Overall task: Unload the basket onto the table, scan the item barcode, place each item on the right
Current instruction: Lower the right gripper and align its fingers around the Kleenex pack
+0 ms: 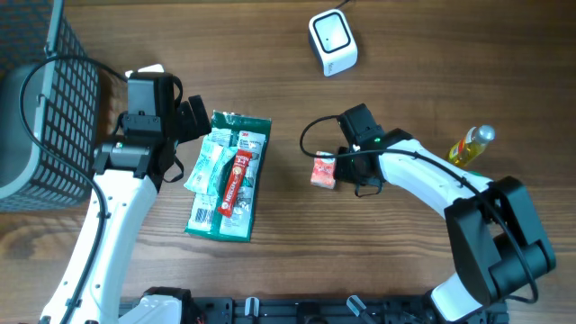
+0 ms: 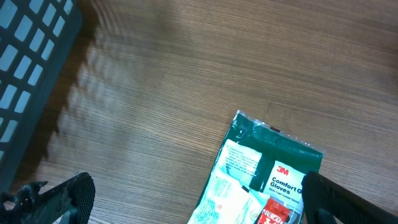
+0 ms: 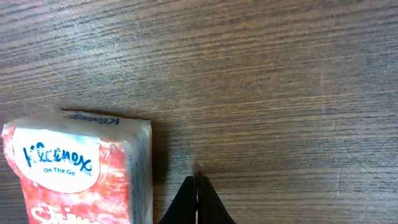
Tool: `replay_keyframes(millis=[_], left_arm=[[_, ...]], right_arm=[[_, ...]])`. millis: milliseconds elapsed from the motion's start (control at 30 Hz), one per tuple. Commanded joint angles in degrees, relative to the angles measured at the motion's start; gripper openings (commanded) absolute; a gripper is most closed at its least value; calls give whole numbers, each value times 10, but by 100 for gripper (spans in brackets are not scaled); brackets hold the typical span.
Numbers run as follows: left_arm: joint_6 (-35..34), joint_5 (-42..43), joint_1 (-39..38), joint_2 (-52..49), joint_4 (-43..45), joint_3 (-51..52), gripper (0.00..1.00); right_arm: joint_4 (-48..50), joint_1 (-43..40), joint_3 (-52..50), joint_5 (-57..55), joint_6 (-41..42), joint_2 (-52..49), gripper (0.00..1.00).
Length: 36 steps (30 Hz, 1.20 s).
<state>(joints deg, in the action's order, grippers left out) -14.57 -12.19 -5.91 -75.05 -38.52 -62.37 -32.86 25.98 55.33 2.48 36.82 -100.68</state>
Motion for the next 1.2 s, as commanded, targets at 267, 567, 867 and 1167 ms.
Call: replay_keyframes(millis=[267,567,867,1167], left_arm=[[-9,-3,2,2,2,-7,100],[-9,-3,2,2,2,-7,100],[-9,-3,2,2,2,-7,100],[-9,-3,2,2,2,-7,100]], right_arm=[[-3,-3,31,66,8,64,4],[28,-3,-6,61,9,30,4],[33,-3,-6,61,9,17,4],[50,-3,-6,75,7,18,4]])
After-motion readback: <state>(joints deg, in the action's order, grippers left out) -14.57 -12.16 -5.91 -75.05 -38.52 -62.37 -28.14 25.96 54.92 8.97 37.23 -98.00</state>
